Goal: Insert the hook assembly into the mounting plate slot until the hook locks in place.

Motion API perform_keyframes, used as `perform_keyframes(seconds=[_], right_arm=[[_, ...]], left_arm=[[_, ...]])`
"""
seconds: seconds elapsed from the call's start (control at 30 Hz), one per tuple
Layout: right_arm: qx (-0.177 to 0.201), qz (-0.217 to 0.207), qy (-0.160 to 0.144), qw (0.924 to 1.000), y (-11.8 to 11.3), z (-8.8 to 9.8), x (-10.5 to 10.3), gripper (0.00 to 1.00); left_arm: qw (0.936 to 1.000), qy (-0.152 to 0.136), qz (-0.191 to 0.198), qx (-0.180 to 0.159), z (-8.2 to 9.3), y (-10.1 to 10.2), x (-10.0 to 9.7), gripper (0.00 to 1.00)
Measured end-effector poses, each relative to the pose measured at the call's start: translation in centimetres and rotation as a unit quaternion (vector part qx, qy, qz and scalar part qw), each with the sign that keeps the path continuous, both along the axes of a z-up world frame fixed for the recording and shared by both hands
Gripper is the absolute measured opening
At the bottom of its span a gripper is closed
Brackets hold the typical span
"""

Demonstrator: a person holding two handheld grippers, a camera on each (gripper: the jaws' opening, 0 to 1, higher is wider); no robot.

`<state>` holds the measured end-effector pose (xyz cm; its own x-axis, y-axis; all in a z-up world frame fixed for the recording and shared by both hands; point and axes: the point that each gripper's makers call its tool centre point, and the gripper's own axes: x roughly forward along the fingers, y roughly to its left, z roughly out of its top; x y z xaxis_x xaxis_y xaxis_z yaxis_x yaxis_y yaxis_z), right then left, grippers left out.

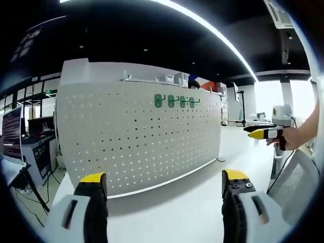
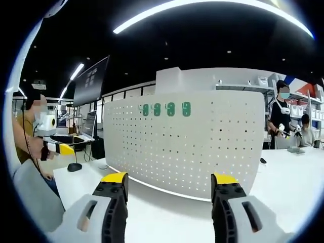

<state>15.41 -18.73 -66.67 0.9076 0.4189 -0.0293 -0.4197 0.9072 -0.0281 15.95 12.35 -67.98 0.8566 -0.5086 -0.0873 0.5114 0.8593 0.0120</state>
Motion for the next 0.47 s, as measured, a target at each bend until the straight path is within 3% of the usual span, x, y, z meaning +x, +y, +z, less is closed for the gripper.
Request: perform_keyframes(seconds=[0.07,0.17,0.47], right_arm=[[0.005,-0.005,0.003,1.0,-0.12,-0.1,-0.1,0.64],[0.005,-0.006,0.001,1.0,-0.27,0.0,0.01,0.64],[0.004,-0.006,0.003,1.0,-0.23,-0.11,-0.06,0.64]], left_arm=[[0.9999,0.005,-0.002,-0.011,-0.34,-0.01,-0.14,0.97],[1.0,0.008,0.0,-0.002,-0.92,0.05,-0.2,0.97],[0.9999,0.008,0.002,-0.008,-0.8,-0.09,-0.11,0.97]])
